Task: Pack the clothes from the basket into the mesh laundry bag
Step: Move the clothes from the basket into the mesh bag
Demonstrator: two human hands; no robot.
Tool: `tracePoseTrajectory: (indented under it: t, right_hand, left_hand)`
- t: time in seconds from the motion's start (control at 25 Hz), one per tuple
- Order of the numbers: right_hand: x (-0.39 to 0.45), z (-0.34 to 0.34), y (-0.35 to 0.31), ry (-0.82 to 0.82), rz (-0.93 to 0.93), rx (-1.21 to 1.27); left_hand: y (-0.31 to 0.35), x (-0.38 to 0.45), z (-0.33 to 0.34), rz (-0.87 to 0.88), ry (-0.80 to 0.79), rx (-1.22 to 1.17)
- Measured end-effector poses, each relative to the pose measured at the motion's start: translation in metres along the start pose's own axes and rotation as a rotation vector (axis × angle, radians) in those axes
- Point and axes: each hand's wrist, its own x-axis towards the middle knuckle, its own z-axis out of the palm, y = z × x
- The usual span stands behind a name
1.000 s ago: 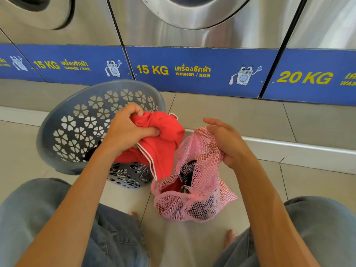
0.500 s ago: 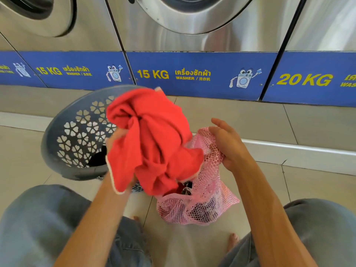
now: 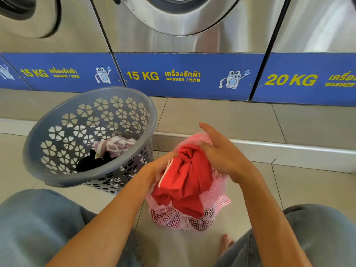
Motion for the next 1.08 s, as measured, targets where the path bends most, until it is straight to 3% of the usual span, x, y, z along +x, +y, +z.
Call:
tracePoseTrajectory:
  t: [0.08,0.2,0.24,0.32,0.36,0.4,0.52,0.6,0.8,0.96,1.08]
  right_hand:
    - [-0.006,-0.004,0.002,-0.052,-0.002,-0.057]
    - [-0.007,-0.006,-0.001,-0.119,0.032,0.027]
    - [-0.007,-0.004,-0.004,-0.14,0.035,0.06]
    - [-0.006,0.001,-0.005,-0.162,0.039,0.115]
    - [-0.005,0.002,-0.006,-0.16,0.05,0.143]
    - [-0.004,0.002,-0.007,-0.136,0.065,0.167]
    - [0.009,0.006,-0.001,0.016,0.113,0.146]
    - [0.017,0.012,0.004,0.065,0.161,0.13]
    - [0.033,0.03,0.001,0.037,0.237,0.269]
    - [0.05,0.048,-0.005,0.039,0.267,0.459]
    - [0.057,0.065,-0.016,-0.017,0.261,0.397]
  left_hand:
    - [0.006,0.005,-0.004,0.003,0.077,0.04]
    - [0.005,0.023,-0.003,0.142,0.515,-0.015]
    - [-0.002,0.031,-0.003,0.16,0.703,0.066]
    - [-0.013,0.036,0.009,0.091,0.917,0.302]
    - [-0.019,0.04,0.02,0.062,0.914,0.388]
    - [-0.027,0.045,0.029,0.065,0.806,0.473]
    - [-0.055,0.048,0.046,0.057,0.342,0.683]
    - [-0.057,0.043,0.039,0.039,0.252,0.737]
    - [0.008,-0.025,0.014,0.162,0.264,0.824]
    - [0.055,-0.106,-0.003,0.347,0.424,0.53]
    - [0.074,-0.132,-0.015,0.429,0.475,0.424]
